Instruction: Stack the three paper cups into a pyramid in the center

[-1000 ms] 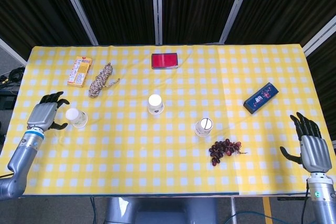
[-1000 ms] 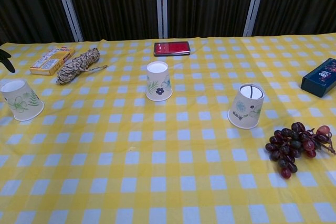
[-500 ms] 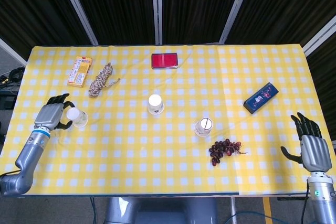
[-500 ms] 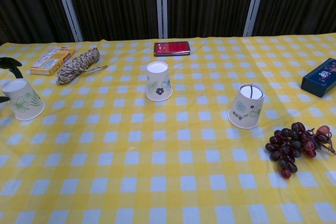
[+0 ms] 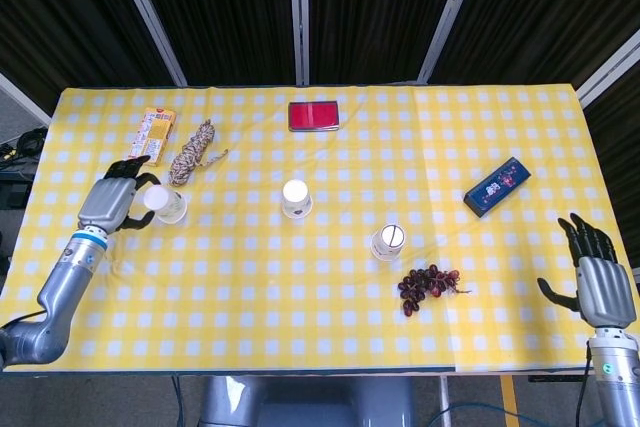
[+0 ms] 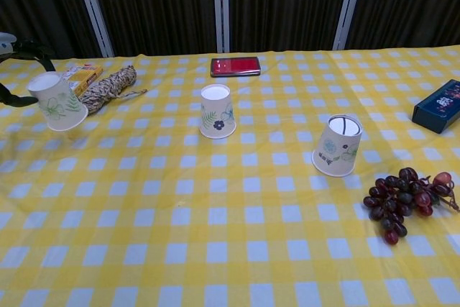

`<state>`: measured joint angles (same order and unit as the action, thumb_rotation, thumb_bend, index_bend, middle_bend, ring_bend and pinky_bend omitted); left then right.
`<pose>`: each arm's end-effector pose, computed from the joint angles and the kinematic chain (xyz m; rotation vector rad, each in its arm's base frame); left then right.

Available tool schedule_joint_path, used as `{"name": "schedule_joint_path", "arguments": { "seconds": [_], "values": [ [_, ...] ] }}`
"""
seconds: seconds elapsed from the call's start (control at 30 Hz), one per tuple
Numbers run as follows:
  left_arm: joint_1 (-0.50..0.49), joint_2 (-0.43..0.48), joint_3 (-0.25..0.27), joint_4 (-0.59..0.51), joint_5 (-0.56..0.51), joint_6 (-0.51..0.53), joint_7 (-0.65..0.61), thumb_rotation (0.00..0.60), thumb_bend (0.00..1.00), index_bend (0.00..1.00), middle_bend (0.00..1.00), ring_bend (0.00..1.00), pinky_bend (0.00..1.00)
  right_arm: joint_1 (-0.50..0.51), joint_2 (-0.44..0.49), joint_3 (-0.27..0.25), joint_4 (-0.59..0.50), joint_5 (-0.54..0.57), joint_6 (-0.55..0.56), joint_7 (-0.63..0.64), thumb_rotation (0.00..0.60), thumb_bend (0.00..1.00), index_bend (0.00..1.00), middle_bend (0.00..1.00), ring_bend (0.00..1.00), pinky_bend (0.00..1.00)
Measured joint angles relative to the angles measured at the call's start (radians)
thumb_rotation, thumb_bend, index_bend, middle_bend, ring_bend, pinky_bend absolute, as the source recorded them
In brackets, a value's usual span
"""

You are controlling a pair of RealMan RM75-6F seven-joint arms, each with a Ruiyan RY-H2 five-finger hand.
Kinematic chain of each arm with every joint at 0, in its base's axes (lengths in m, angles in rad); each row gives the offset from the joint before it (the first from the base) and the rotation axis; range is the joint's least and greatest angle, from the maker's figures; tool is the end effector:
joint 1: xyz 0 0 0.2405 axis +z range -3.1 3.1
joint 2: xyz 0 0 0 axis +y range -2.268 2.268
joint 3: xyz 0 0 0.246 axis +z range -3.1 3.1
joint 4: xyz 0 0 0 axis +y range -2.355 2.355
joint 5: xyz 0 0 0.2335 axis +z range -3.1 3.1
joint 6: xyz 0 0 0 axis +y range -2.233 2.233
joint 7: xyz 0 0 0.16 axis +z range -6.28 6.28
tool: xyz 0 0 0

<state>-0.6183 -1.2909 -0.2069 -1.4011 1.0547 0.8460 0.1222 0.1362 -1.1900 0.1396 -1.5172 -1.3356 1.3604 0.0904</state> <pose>-0.2522 0.3864 0.0555 -1.6109 -1.0886 -0.7607 -0.3361 -0.2353 0.1272 1.2424 -1.0293 0.9131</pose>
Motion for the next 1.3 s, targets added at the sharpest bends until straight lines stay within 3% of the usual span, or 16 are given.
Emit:
{"name": "schedule_joint_path", "arguments": {
  "seconds": [0.17,0.43,0.7,1.07,1.17,1.3],
  "values": [
    [-0.062,-0.031,-0.021,-0.004,-0.016,-0.024,0.053,0.600,0.39,0.32,0.00,0.00,0.00,0.000,0.004,0.005,0.005,0.006,-0.004,0.018,0.600,0.15,0.01,0.00,0.00,0.00],
    [-0.196,-0.166,-0.055,0.065,-0.113,-0.068,0.165,0.600,0.39,0.32,0.00,0.00,0.00,0.008,0.004,0.014,0.041,0.036,-0.043,0.060,0.600,0.15,0.01,0.00,0.00,0.00],
    [-0.309,-0.291,-0.063,0.165,-0.214,-0.105,0.258,0.600,0.39,0.32,0.00,0.00,0.00,0.008,0.004,0.019,0.066,0.050,-0.058,0.092,0.600,0.15,0.01,0.00,0.00,0.00],
    [-0.383,-0.377,-0.060,0.239,-0.286,-0.128,0.294,0.600,0.38,0.31,0.00,0.00,0.00,0.002,0.009,0.024,0.077,0.059,-0.063,0.114,0.600,0.15,0.01,0.00,0.00,0.00],
    [-0.393,-0.388,-0.054,0.253,-0.296,-0.133,0.298,0.600,0.37,0.28,0.00,0.00,0.00,0.003,0.008,0.023,0.076,0.060,-0.066,0.111,0.600,0.15,0.01,0.00,0.00,0.00],
    [-0.395,-0.392,-0.045,0.256,-0.297,-0.132,0.296,0.600,0.31,0.17,0.00,0.00,0.00,0.005,0.007,0.021,0.075,0.063,-0.074,0.103,0.600,0.15,0.01,0.00,0.00,0.00]
  ]
}}
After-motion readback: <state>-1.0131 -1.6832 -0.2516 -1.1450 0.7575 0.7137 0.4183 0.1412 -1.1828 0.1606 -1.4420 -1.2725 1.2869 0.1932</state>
